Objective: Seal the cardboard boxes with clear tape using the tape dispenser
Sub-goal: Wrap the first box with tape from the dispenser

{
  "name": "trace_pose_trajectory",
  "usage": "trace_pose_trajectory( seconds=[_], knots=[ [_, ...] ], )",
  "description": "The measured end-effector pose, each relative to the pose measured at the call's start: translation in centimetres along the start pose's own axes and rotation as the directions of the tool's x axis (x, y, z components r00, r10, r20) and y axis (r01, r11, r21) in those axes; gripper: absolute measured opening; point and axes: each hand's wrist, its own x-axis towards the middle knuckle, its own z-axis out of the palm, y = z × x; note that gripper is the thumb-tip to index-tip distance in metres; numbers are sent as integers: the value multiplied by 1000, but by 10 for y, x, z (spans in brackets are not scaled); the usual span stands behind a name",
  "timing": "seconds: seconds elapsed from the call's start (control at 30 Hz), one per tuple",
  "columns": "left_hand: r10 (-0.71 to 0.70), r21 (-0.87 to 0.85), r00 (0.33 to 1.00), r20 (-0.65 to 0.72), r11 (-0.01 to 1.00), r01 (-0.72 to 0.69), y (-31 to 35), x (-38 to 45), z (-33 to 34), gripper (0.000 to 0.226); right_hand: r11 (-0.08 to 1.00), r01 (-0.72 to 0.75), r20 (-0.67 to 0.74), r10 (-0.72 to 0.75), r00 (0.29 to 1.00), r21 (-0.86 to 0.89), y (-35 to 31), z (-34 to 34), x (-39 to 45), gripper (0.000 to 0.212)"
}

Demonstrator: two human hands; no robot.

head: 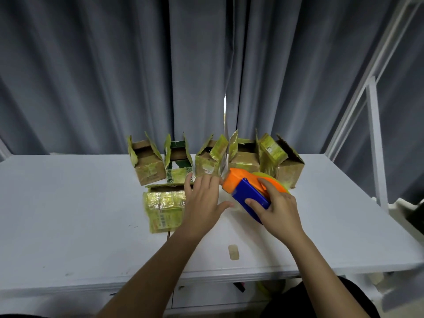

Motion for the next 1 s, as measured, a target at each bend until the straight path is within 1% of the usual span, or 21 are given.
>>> trace_pose_trajectory(
  seconds=[0.07,0.17,0.23,0.3,0.37,0.47,0.53,0.6,0.7,0.77,0.8,0.83,0.9,0.93,1.0],
  knots=[
    [43,40,999,-22,998,-42,1,0,-6,52,1000,4,15,-4,1000,17,-7,-4,-2,60],
    [89,96,990,-106,992,-79,-1,-2,-16,45,999,34,10,-34,999,17,-20,-8,-4,60],
    [124,136,981,-151,985,-103,-6,-4,-21,36,999,50,8,-50,999,16,-29,-9,-5,60],
    [138,142,977,-160,983,-115,-14,-6,-27,25,998,51,26,-52,998,37,-38,-10,-5,60],
    [121,114,983,-136,988,-106,-20,-9,-36,24,997,53,48,-57,997,63,-47,-11,-4,60],
    [75,66,993,-90,995,-70,-27,-13,-51,36,996,82,67,-85,994,47,-61,-11,-4,62],
    [41,30,994,-102,999,-38,-31,-13,-61,38,995,96,83,-99,992,40,-70,-11,-3,62],
    [38,6,989,-142,999,-38,-35,-12,-69,30,993,115,96,-117,988,30,-78,-10,-3,63],
    [74,1,977,-201,997,-75,-44,-14,-84,11,990,141,114,-141,983,12,-89,-10,-3,63],
    [29,-93,981,-190,995,-47,-50,-14,-96,4,989,146,133,-146,980,10,-96,-10,0,62],
    [-39,-196,984,-174,981,4,-53,-14,-104,2,989,149,137,-149,979,4,-99,-11,2,61],
    [-128,-332,980,-151,941,72,-56,-14,-111,2,988,154,139,-152,979,-3,-102,-12,5,59],
    [-311,-584,947,-81,784,208,-63,-11,-125,3,989,149,151,-147,977,3,-107,-15,14,55],
    [-387,-662,921,-34,700,270,-69,-8,-131,3,989,146,165,-146,975,13,-111,-17,19,52],
    [-509,-761,858,70,529,376,-82,-4,-137,9,986,165,209,-161,965,0,-118,-21,31,47]
  ],
)
